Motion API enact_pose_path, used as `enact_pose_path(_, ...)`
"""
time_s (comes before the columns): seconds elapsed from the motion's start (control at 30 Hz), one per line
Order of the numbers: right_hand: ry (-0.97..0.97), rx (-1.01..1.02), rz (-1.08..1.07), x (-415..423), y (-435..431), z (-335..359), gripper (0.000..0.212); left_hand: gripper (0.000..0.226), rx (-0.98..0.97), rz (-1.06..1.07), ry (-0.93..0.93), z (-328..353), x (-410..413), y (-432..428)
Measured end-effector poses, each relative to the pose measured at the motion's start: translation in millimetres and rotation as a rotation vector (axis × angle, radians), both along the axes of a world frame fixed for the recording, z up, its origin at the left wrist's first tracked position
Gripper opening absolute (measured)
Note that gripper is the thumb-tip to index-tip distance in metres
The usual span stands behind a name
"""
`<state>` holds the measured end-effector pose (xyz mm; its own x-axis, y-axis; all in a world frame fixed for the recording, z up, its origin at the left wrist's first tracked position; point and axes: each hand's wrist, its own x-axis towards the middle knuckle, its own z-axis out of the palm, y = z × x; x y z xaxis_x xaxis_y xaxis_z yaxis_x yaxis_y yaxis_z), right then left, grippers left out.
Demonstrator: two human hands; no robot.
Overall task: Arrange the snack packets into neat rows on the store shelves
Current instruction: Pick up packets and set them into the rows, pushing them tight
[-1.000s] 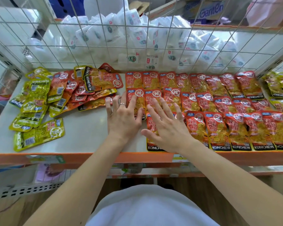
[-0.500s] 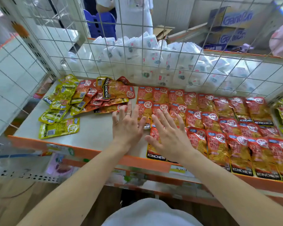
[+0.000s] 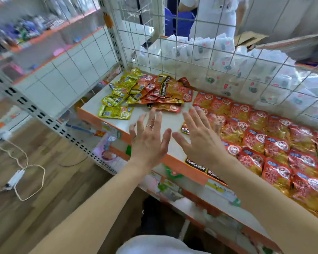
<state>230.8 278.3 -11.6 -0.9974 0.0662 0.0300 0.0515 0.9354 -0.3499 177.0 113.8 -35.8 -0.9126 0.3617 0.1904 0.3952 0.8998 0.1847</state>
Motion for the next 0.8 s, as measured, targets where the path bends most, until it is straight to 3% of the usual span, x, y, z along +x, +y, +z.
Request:
enact_pose_path(0.23,0.042,-0.034,-0.093,-43.4,3.8,5.5,0.067,0.069,0.036,-0.025,-0.029,0.0,-32.8,-3.0)
enact_pose_path(0.57,0.120,-0.127,-0.484,-158.6,27.1,3.4,0.036,0.058,0.150,-0.195,0.006,7.9,-162.2,33.8)
enact_pose_path(0.8,-0.048,-0.080,-0.747,-219.7,40.1,-15.9,0.029,0.049,0.150,-0.292,-0.050,-2.0,-227.9,49.6)
